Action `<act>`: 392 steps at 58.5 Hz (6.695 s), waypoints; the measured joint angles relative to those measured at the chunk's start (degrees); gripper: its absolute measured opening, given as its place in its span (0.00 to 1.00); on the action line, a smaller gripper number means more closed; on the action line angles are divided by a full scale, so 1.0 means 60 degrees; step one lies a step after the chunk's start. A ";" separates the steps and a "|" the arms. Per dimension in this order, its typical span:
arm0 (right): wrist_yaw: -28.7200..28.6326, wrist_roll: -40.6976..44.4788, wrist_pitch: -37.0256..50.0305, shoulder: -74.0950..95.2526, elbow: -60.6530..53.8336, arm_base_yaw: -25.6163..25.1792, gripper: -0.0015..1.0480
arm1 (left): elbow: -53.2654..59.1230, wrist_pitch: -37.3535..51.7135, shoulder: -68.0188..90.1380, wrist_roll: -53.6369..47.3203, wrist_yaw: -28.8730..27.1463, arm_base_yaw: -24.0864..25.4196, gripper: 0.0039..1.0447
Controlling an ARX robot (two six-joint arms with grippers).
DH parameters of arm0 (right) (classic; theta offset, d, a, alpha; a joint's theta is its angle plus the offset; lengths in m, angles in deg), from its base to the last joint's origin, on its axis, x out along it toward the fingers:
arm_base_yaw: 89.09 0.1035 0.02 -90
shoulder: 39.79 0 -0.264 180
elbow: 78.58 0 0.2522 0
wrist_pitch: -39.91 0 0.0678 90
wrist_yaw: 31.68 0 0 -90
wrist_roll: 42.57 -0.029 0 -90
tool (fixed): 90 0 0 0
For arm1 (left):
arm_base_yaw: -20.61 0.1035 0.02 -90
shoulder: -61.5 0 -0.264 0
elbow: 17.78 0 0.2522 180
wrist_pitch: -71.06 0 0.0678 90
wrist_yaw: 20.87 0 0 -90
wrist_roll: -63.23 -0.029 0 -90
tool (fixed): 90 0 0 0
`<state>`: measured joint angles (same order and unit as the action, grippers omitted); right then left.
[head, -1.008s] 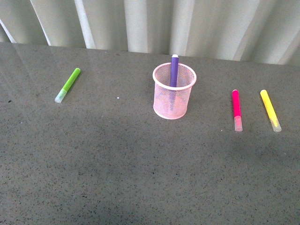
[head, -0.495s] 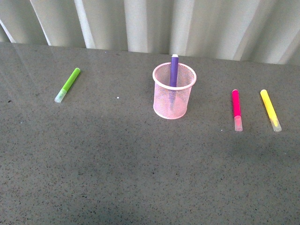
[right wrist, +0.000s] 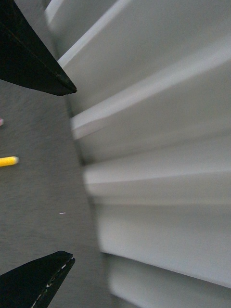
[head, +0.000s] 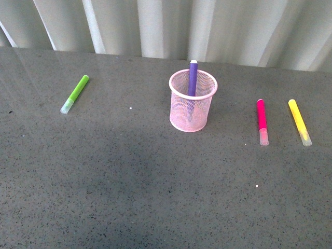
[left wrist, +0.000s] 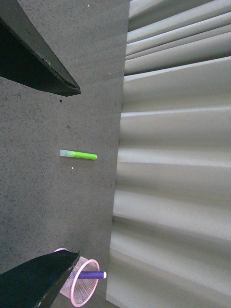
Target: Insert purple and pink pens into pink cup
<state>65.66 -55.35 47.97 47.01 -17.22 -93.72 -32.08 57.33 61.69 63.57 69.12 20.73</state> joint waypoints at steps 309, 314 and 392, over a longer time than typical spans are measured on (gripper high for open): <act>-0.3435 0.0809 0.5271 -0.2991 -0.3963 -0.1923 0.93 | 0.0000 0.0000 0.0000 -0.0011 0.0000 -0.0004 0.94; -0.4116 0.0670 0.4696 -0.4692 -0.4495 -0.3013 0.93 | 0.0000 0.0000 0.0000 -0.0007 0.0000 -0.0004 0.94; -0.1257 0.2106 -0.1534 -1.1941 -0.7515 0.0732 0.03 | 0.0000 0.0000 0.0000 -0.0011 0.0000 -0.0004 0.94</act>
<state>58.11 -42.71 38.77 -24.63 -62.31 -89.32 -32.08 57.33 61.69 63.50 69.12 20.71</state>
